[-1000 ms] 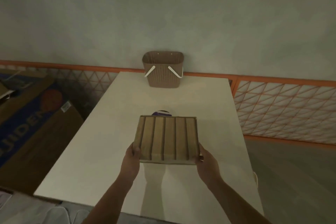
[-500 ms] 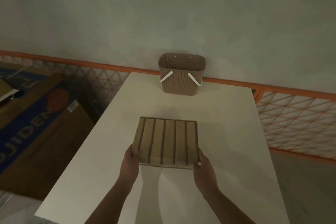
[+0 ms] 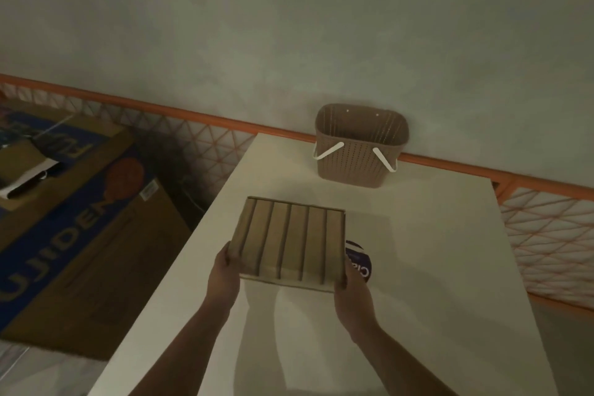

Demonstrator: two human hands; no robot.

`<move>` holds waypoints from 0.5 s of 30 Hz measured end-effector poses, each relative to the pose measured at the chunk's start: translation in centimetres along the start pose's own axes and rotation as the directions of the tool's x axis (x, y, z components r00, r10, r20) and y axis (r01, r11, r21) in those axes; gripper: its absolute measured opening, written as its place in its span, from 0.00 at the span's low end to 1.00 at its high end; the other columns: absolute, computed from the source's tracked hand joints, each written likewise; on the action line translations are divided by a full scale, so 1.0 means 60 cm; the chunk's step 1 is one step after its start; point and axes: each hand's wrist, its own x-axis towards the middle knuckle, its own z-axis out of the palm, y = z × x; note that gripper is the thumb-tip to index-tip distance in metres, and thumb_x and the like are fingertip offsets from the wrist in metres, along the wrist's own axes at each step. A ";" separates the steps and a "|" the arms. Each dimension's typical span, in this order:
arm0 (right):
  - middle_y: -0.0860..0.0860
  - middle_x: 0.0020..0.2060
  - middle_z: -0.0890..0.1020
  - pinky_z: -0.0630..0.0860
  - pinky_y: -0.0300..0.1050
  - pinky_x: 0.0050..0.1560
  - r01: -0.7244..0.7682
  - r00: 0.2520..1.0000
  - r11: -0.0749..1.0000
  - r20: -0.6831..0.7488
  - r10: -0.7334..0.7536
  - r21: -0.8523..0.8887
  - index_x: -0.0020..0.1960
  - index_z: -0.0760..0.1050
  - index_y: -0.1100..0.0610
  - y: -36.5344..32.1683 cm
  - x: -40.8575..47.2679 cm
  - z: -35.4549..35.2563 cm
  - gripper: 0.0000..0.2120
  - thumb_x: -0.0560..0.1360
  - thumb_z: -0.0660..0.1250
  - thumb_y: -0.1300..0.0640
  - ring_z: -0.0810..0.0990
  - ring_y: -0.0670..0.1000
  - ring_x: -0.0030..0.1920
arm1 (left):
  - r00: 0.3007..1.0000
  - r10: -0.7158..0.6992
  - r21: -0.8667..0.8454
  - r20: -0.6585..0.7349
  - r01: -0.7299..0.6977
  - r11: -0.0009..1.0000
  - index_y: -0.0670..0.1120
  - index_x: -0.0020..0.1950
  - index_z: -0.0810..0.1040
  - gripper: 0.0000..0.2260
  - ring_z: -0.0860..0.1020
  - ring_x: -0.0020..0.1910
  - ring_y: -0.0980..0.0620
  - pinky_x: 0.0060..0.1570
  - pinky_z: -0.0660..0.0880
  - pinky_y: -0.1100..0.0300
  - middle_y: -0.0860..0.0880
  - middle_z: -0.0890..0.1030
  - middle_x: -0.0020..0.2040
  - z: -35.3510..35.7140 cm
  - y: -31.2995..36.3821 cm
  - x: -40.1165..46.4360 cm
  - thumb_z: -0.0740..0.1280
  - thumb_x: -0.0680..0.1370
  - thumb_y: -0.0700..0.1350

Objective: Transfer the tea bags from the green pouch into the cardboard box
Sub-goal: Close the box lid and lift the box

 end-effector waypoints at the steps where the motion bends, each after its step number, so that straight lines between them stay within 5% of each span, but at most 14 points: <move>1: 0.51 0.66 0.75 0.69 0.38 0.56 -0.006 1.000 1.000 -0.005 0.006 0.000 0.76 0.60 0.51 -0.011 0.008 0.011 0.27 0.80 0.55 0.67 0.74 0.53 0.64 | 1.000 -0.005 -0.001 0.006 0.005 1.000 0.51 0.58 0.75 0.09 0.79 0.52 0.51 0.48 0.74 0.62 0.50 0.80 0.52 -0.009 0.005 0.015 0.56 0.86 0.44; 4: 0.53 0.69 0.71 0.68 0.40 0.62 -0.077 0.997 0.997 -0.013 0.077 0.005 0.77 0.57 0.54 -0.038 0.031 0.047 0.26 0.81 0.56 0.66 0.70 0.53 0.68 | 0.999 0.001 0.028 0.035 -0.002 1.000 0.56 0.54 0.74 0.10 0.80 0.52 0.50 0.51 0.77 0.57 0.46 0.80 0.53 -0.035 0.006 0.062 0.56 0.87 0.44; 8: 0.55 0.68 0.71 0.70 0.41 0.60 -0.128 0.991 0.992 -0.040 0.129 0.020 0.77 0.56 0.56 -0.077 0.063 0.094 0.25 0.81 0.56 0.65 0.71 0.55 0.66 | 0.988 -0.102 0.013 0.113 0.101 0.995 0.49 0.64 0.74 0.10 0.78 0.61 0.42 0.67 0.72 0.40 0.42 0.80 0.59 -0.071 -0.006 0.136 0.55 0.87 0.43; 15: 0.55 0.66 0.74 0.72 0.41 0.57 -0.156 0.982 0.988 -0.106 0.155 -0.002 0.77 0.57 0.55 -0.128 0.101 0.160 0.26 0.80 0.53 0.67 0.76 0.56 0.63 | 0.963 -0.206 -0.055 0.176 0.219 0.974 0.51 0.58 0.75 0.10 0.78 0.60 0.41 0.66 0.73 0.43 0.42 0.80 0.57 -0.109 0.015 0.222 0.55 0.87 0.43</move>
